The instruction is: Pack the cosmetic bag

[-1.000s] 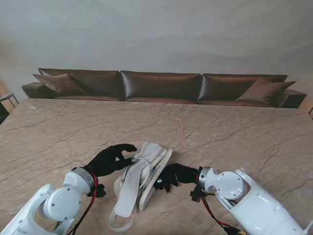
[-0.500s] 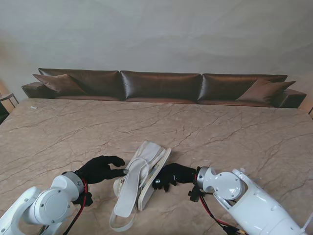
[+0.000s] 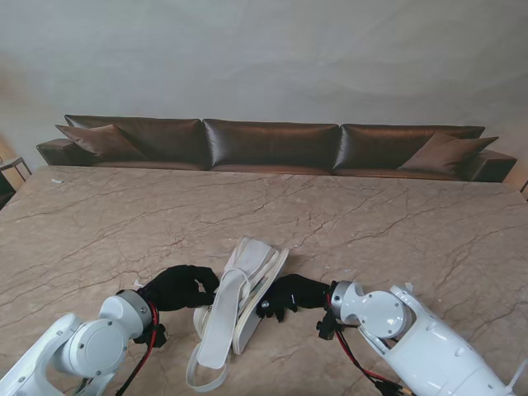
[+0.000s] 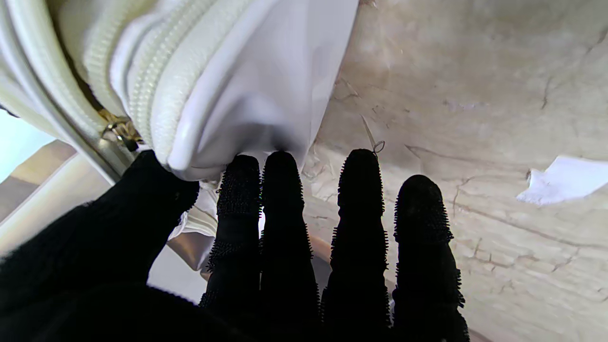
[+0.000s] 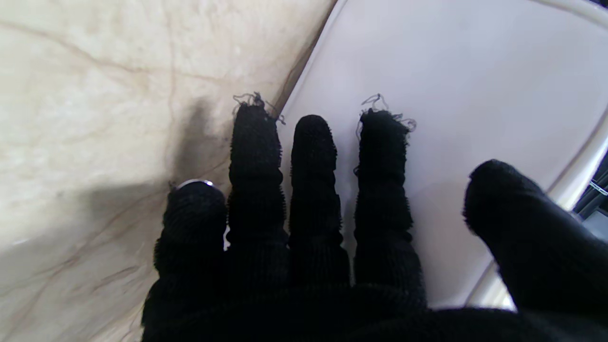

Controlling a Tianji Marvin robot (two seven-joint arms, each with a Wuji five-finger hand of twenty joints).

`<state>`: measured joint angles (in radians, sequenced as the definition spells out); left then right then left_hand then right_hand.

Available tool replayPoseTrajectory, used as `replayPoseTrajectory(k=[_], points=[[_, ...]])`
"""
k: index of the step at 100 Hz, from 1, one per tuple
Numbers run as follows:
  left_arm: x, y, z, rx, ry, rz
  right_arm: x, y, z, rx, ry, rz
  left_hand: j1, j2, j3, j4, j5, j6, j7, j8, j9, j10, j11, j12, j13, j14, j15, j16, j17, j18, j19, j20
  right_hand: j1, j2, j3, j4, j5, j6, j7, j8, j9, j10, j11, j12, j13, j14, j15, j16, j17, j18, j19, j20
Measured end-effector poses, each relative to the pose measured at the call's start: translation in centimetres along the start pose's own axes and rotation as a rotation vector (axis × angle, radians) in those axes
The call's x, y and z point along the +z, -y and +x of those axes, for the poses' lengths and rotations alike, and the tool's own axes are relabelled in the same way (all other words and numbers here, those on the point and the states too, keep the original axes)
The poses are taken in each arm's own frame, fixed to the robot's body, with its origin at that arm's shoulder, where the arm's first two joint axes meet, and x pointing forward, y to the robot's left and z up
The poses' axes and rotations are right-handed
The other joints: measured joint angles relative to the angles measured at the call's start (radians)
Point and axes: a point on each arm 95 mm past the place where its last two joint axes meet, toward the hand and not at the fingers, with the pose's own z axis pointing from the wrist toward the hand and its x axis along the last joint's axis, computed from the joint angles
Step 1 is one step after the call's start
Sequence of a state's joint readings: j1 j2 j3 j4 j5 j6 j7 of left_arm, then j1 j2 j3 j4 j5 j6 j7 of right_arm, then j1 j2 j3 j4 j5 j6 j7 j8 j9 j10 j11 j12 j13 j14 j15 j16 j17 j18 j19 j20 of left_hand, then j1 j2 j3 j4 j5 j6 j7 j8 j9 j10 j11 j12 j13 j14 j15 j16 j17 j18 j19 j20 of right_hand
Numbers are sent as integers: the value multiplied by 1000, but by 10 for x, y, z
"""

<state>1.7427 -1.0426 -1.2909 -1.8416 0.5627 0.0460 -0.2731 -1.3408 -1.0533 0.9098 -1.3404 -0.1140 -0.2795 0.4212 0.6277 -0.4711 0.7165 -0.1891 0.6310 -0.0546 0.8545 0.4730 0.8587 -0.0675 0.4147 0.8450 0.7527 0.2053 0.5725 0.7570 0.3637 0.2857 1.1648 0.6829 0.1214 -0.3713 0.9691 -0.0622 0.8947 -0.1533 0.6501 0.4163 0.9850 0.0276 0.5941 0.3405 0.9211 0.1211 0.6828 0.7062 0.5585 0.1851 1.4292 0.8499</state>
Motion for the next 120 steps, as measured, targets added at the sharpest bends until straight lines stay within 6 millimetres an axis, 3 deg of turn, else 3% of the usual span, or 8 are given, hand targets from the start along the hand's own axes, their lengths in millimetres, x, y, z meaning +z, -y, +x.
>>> replayPoseTrajectory(k=[17,31,41,45,66,83,96,120], points=[[6,-3,-3,117,-23,107,2,1,1,-14,0,8,47,-67,13,-14,24,-31,37,-4,46,-12,-35,20,57,-20,26,9,78,-4,23,2,0,0,0,0,-5,-4,0,-1,-2,0,0,0,0,0,7,0,0,0,0,0],[7,-5,-6,165,-39,162,4,1,2,-18,-1,13,-38,-54,87,-12,-10,-26,-88,-78,-108,-12,80,-268,29,-30,-49,-42,51,-17,1,-74,0,0,0,0,-5,-4,0,-2,-2,0,1,0,-1,0,7,0,-1,-1,0,0],[0,-2,-13,62,-26,175,5,1,2,-18,-2,12,-133,98,91,77,-51,27,-221,-102,-190,23,47,-392,-54,-23,-127,-94,-34,-13,-60,-88,0,0,0,0,-16,-6,0,-2,-2,0,1,1,-1,0,7,0,-1,-1,0,0],[-3,-1,-15,14,-24,187,5,1,2,-18,-3,11,-164,156,64,119,-64,41,-277,-118,-216,41,14,-428,-80,-10,-156,-118,-64,-11,-89,-88,0,0,0,0,-16,-6,0,-2,-2,0,1,1,-1,0,7,0,-1,-1,0,0],[-25,5,-16,-20,-18,258,6,2,3,-16,-7,6,-275,271,-215,144,-128,89,-435,-184,-328,121,-100,-539,-206,33,-275,-244,-193,46,-206,-91,0,0,0,0,-16,-3,0,-2,-2,0,10,2,-1,0,8,0,-1,-2,0,0],[-52,6,-8,-1,-15,208,9,3,6,-13,-21,13,-246,271,-543,172,-296,154,-643,-262,-507,176,-188,-626,-364,66,-387,-381,-272,82,-320,-93,0,1,0,0,-27,6,0,-2,-2,0,10,2,-1,0,8,1,1,-1,0,0],[-64,-7,2,155,-11,123,14,6,9,-12,-37,36,-218,269,-621,172,-418,193,-720,-275,-609,216,-220,-638,-428,87,-406,-411,-293,92,-382,-115,0,1,0,0,-30,6,-2,-2,-2,0,10,2,-1,0,8,1,0,-1,0,0],[-65,-30,14,150,-65,100,25,11,12,-10,-67,70,-218,220,-655,261,-487,218,-836,-299,-650,207,-234,-663,-442,92,-402,-422,-294,105,-397,-118,0,24,0,0,-52,6,-10,-14,3,0,17,2,-11,0,8,3,-20,0,0,0]])
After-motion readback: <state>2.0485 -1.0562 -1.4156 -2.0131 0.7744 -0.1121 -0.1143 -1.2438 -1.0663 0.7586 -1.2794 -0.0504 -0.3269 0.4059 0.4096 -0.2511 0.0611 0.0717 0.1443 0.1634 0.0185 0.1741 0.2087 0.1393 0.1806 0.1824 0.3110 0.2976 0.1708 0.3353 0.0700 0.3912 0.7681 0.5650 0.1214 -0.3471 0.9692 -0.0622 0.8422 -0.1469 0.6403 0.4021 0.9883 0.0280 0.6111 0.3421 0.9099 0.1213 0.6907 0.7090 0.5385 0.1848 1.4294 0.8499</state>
